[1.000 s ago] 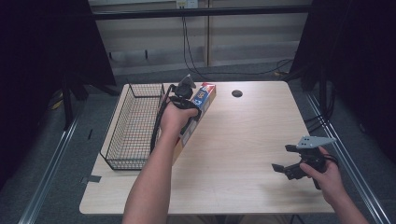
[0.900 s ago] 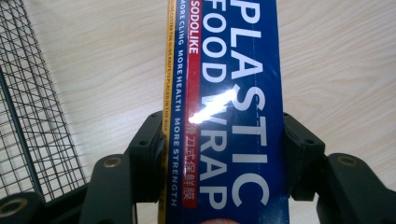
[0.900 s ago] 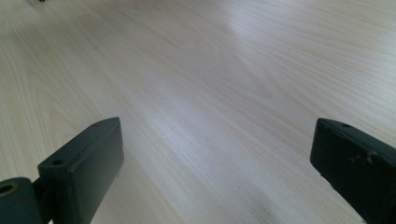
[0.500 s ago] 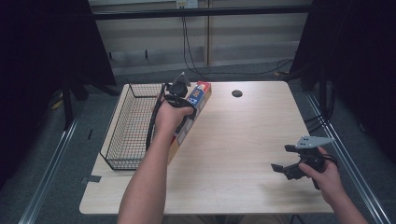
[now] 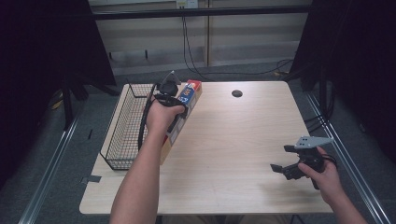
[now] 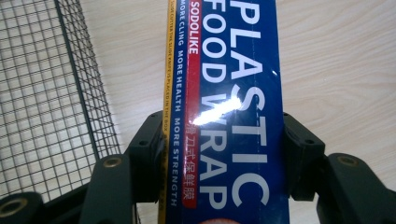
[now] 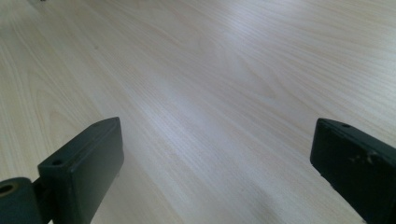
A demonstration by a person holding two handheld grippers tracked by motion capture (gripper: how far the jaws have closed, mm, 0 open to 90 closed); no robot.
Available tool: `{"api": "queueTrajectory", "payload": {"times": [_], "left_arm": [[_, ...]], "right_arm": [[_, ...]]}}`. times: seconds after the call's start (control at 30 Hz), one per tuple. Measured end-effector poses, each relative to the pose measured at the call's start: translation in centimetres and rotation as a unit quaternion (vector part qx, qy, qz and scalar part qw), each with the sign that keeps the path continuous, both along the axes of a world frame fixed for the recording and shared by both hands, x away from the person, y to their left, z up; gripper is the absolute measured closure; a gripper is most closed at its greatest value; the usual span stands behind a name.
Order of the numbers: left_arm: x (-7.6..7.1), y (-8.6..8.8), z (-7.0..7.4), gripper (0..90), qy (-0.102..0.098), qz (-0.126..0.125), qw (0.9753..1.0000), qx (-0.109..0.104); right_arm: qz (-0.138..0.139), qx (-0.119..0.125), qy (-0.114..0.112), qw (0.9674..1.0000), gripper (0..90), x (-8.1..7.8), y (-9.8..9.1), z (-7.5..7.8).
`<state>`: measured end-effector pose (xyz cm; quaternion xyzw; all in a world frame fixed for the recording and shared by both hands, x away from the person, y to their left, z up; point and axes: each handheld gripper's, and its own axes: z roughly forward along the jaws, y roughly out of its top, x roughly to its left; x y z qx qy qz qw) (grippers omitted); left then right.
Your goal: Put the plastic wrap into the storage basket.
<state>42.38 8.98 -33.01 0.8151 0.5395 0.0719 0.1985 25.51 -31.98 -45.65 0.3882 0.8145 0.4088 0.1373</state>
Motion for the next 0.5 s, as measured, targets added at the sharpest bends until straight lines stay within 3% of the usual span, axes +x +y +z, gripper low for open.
{"api": "queueTrajectory", "payload": {"times": [0.5], "left_arm": [[0.0, 2.1, 0.4, 43.2, -0.001, 0.017, 0.9998, 0.009]], "right_arm": [[0.000, -0.004, 0.003, 1.0000, 2.8, 0.1, 0.2, -0.1]]}}
